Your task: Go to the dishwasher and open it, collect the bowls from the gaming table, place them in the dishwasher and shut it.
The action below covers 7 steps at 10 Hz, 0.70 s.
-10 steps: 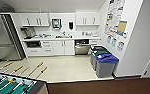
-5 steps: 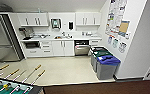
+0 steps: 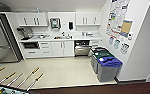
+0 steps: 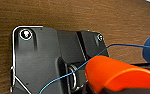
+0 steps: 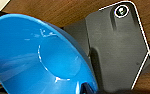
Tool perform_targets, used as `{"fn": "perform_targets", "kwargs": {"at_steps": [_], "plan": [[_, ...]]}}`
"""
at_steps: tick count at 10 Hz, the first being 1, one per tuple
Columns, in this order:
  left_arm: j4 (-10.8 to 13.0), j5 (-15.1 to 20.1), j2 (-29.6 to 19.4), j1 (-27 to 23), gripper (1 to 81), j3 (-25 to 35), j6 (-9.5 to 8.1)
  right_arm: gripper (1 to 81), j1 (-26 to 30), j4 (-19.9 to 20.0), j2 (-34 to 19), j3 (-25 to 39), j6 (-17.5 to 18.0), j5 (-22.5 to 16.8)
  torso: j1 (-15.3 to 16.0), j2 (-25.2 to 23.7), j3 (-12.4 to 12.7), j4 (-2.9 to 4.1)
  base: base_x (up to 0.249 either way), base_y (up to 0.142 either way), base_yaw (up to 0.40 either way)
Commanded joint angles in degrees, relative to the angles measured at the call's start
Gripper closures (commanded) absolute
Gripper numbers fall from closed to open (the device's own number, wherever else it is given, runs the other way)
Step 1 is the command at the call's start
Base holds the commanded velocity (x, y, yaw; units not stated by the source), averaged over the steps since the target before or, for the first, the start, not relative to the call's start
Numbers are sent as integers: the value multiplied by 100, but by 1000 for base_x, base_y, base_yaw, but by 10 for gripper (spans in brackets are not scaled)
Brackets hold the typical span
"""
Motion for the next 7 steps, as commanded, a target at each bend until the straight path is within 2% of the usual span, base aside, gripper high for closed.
{"fn": "perform_targets", "kwargs": {"at_steps": [1, 7], "plan": [[-3, 104, -159, -203, 811, 41, 10, 811, 232, -97, -98, 64, -20, -149, 0, -2, 0, 0, 144, 0, 0], [-3, 96, -132, -203, 811, -21, 1, 811, 250, -97, -98, 73, -20, -149, -3, -2, 2, 0, 144, 0, 0]]}}
